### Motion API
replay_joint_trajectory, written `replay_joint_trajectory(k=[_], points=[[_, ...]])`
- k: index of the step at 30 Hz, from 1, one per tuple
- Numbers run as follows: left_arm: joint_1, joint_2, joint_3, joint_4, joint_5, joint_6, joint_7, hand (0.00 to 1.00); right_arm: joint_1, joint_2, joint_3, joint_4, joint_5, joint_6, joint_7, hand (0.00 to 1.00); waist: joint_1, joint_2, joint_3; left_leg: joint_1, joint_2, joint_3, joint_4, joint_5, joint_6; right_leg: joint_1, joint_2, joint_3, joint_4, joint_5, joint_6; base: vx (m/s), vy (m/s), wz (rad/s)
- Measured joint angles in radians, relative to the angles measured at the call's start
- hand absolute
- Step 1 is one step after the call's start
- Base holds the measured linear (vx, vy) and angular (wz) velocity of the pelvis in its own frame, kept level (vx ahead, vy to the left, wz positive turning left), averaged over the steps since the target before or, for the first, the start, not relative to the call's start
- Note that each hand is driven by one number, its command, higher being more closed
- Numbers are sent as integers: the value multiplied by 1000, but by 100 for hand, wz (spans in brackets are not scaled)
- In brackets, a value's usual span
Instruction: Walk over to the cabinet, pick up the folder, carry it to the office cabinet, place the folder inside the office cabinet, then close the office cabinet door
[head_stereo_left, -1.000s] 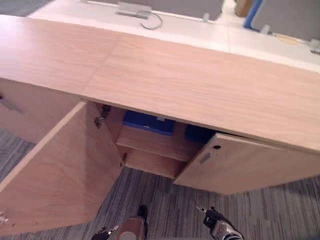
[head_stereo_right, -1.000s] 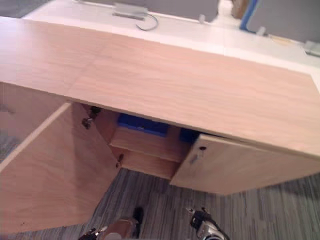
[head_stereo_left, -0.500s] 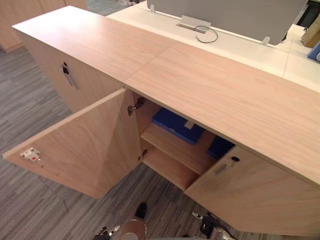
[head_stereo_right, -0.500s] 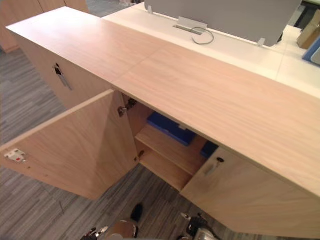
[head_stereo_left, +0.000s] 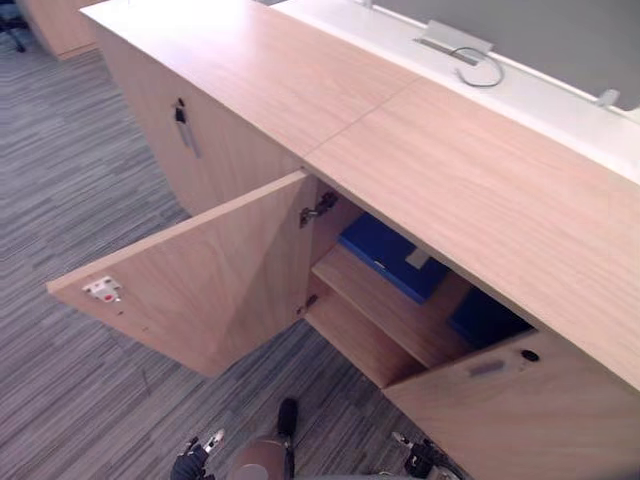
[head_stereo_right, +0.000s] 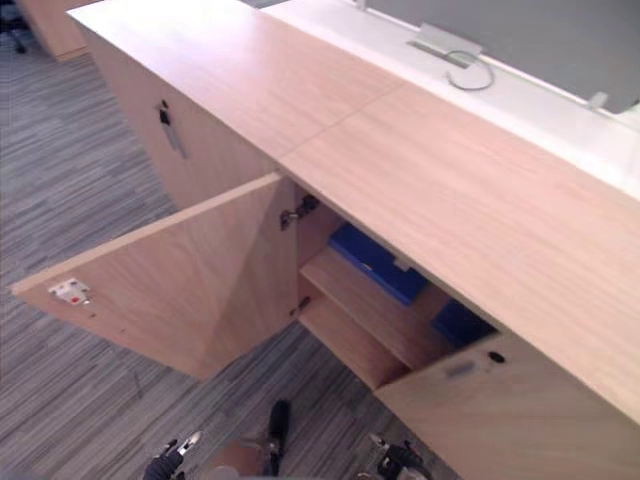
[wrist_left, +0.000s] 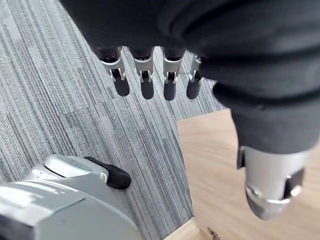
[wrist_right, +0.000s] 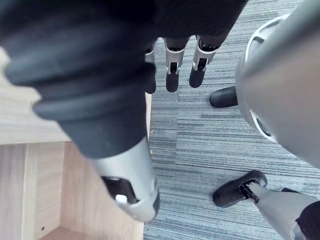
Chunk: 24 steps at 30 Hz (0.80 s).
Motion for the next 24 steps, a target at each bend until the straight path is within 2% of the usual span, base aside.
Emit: replay_joint_trajectory(k=[6,10,11,13,14,15,17,18,19,20,21,22,23,24], points=[[-1,-19,58,1,-1,-7,2,0,33,25,-3,-48,-3,-6,0,0,1,-17,-8,39,-32,-40,-1,-4,7,70,-13,-44,-10,-5,-12,47,1,26],[1,-19,59,4,-66,-7,-22,0,31,24,0,-44,-4,-8,0,0,5,-16,-5,37,-37,-49,19,-12,10,78,-14,-43,7,0,-19,23,1,9],[-1,-15,59,2,-84,-7,-31,0,26,23,-1,-36,-4,-8,0,0,3,-16,-5,5,-38,-58,69,-33,10,72,-15,-47,23,3,-23,12,31,37],[-1,-16,59,0,-112,-8,-41,0,21,21,-9,-24,-4,-8,0,0,4,-14,-3,-94,-13,13,255,-152,25,64,-18,-71,56,17,-18,-37,50,27],[10,-19,58,0,-125,-7,-45,0,18,21,-24,-23,-4,-9,0,0,9,-4,-2,-152,67,154,407,-250,30,71,0,-87,70,19,-16,-54,18,11],[23,-31,58,-1,-138,-6,-48,0,22,9,-35,-30,-4,-9,0,0,11,19,7,-168,127,203,519,-306,39,88,16,-94,104,18,-15,-33,15,5],[33,-31,54,-9,-141,-6,-49,0,28,-1,-34,-29,-4,-8,1,0,15,31,2,-160,125,195,524,-303,35,67,4,-94,154,16,-15,8,50,6],[34,-30,41,-26,-140,-5,-50,0,33,-10,-34,-29,-4,-8,3,0,8,34,-2,-137,105,181,464,-281,25,51,-5,-90,162,-11,-5,-3,64,22],[32,-26,31,-40,-140,-4,-50,0,35,-19,-34,-29,-5,-7,5,0,-1,36,-4,-102,87,182,370,-264,10,38,1,-89,140,-14,-4,1,30,30],[25,-20,33,-53,-140,-4,-51,0,39,-22,-34,-29,-6,-7,7,0,-18,26,-9,-65,78,221,282,-278,-24,17,-5,-86,93,-10,-8,89,-71,15],[29,-32,46,-103,-138,-4,-52,0,44,-45,-37,-29,-11,-8,10,0,-25,76,-12,-70,135,225,334,-248,-2,-34,13,-96,89,7,-15,113,-125,22],[15,-30,52,-105,-136,0,-52,0,46,-47,-39,-22,-14,-3,10,0,-33,71,-5,-72,106,221,329,-230,7,-43,1,-83,86,12,-15,82,-156,35],[-8,-22,61,-120,-126,1,-51,0,58,-59,-41,-18,-32,11,11,0,-47,73,-7,-33,70,208,235,-182,5,-72,-10,-83,69,42,-19,12,-106,55],[-10,-24,65,-134,-111,2,-52,0,76,-74,-54,-19,-45,17,14,0,-59,98,-22,6,54,198,124,-125,1,-75,-16,-83,67,58,-3,7,-60,32]])
